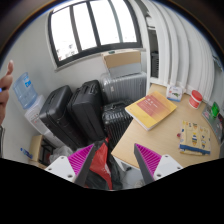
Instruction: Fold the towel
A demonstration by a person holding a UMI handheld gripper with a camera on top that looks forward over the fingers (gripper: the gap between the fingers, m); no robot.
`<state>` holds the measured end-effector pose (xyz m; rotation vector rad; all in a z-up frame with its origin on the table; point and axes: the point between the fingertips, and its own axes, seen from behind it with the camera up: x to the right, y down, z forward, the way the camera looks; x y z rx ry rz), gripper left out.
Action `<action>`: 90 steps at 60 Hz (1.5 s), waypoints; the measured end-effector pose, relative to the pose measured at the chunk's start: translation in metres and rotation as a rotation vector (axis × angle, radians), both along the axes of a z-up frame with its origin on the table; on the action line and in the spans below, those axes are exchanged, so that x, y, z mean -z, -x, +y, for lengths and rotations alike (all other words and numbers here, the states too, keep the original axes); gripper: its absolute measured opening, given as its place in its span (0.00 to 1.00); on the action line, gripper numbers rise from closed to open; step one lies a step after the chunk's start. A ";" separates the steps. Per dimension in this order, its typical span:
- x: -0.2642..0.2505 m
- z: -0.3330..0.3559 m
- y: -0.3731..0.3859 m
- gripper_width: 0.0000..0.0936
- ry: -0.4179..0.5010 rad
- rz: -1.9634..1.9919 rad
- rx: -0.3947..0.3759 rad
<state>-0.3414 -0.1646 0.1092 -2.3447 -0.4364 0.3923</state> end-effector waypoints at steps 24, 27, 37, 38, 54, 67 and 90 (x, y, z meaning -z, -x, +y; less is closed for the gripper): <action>0.069 0.150 -0.238 0.66 -0.085 -0.304 0.376; 0.082 0.160 -0.252 0.59 -0.066 -0.300 0.401; 0.120 0.172 -0.264 0.42 -0.028 -0.325 0.353; 0.128 0.168 -0.265 0.40 -0.009 -0.329 0.352; 0.125 0.175 -0.262 0.01 -0.062 -0.315 0.344; 0.053 0.189 -0.279 0.01 -0.124 -0.167 0.412; 0.111 0.161 -0.435 0.01 0.046 -0.174 0.725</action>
